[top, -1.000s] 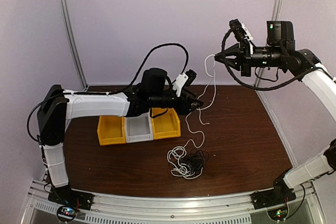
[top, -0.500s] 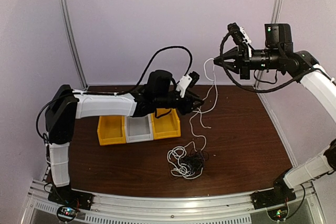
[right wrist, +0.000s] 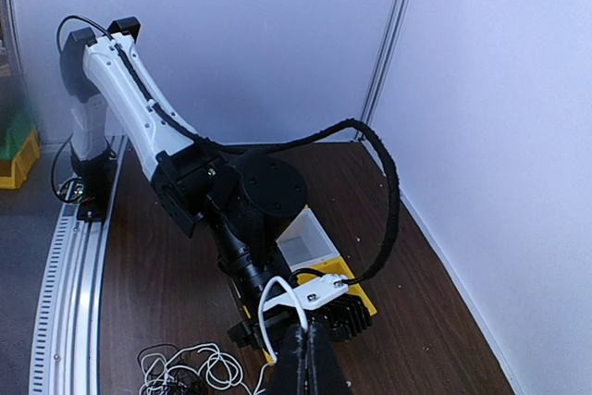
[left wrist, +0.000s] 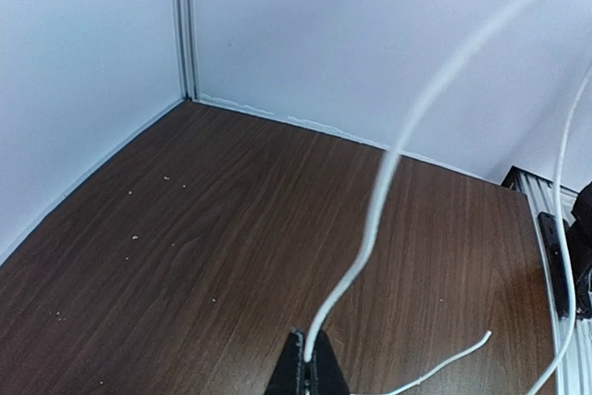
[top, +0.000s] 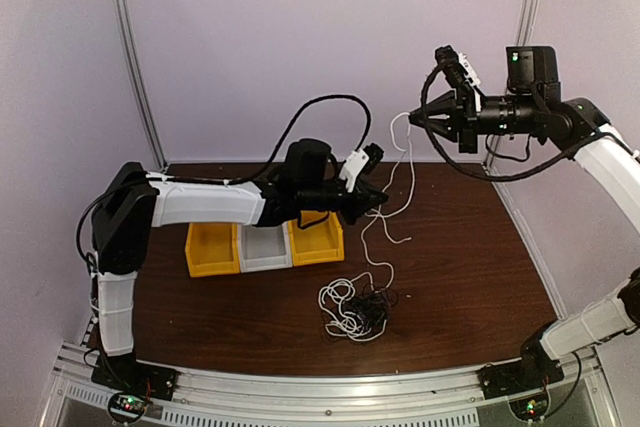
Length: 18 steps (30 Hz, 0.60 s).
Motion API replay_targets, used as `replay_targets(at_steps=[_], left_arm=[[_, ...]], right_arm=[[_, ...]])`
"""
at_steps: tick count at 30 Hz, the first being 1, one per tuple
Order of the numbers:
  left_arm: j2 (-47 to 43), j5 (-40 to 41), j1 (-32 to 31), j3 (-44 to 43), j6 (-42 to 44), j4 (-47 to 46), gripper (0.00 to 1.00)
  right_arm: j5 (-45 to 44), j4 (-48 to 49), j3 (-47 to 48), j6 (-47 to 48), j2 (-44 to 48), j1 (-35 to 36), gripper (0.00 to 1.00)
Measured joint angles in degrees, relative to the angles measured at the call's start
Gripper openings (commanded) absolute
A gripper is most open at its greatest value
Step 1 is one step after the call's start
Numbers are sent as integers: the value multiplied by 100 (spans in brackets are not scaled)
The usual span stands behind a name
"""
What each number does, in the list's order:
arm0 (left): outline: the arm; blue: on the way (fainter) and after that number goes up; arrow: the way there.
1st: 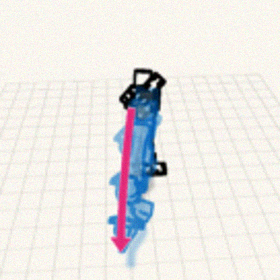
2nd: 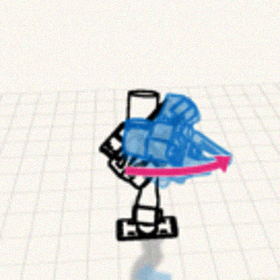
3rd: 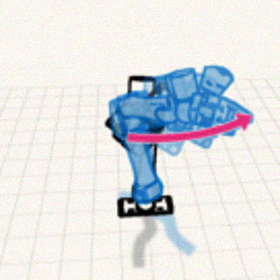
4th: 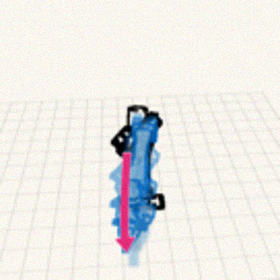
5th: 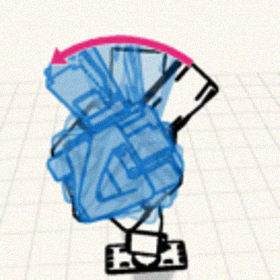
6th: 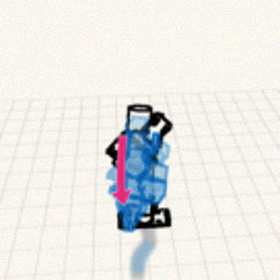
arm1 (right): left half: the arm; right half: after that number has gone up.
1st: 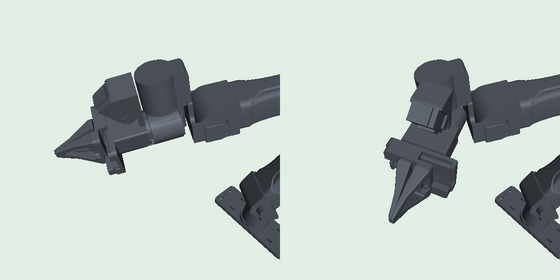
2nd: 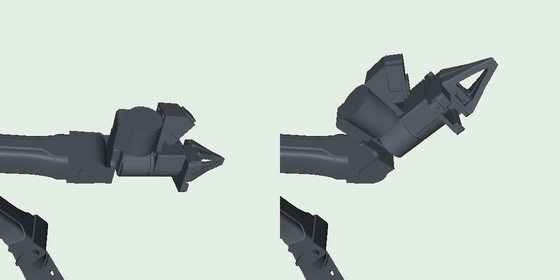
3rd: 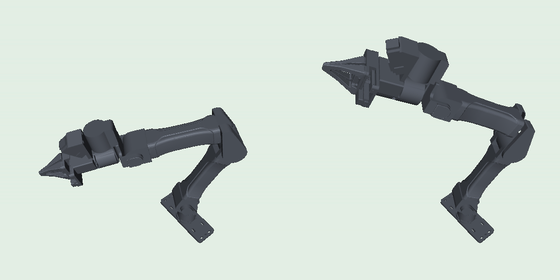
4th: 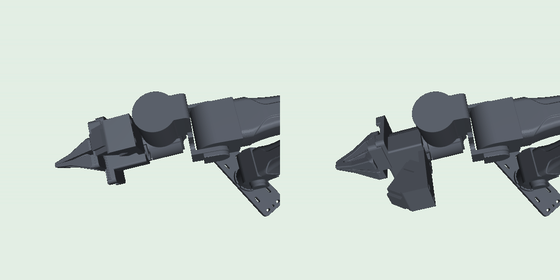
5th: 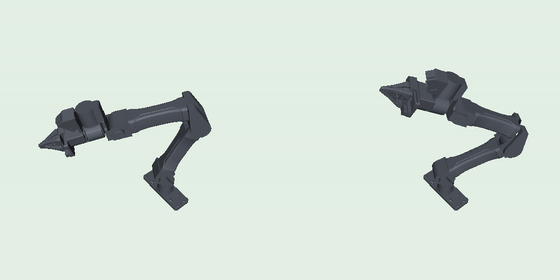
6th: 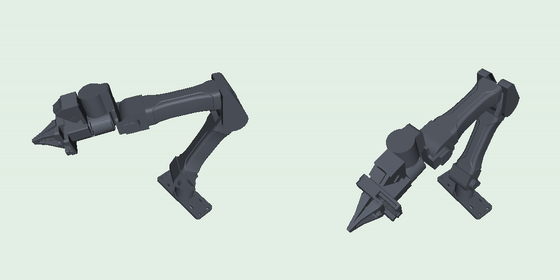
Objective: Untangle the cables
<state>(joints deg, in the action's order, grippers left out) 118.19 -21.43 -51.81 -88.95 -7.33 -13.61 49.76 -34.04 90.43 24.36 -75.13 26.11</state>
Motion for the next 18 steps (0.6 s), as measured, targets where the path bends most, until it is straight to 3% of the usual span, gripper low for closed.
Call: replay_targets(at_steps=[4,7,12,18], left_arm=[[0,286,20,-166,-2,210,0],[-24,533,87,-511,2,448,0],[-378,997,319,-1147,44,1012,0],[-1141,1696,586,-1864,129,1858,0]], right_arm=[[-179,87,-535,94,323,-175,32],[-262,407,-1504,96,737,-599,43],[-400,782,-2951,96,1032,-1073,47],[-584,1294,-3766,76,1187,-1115,48]])
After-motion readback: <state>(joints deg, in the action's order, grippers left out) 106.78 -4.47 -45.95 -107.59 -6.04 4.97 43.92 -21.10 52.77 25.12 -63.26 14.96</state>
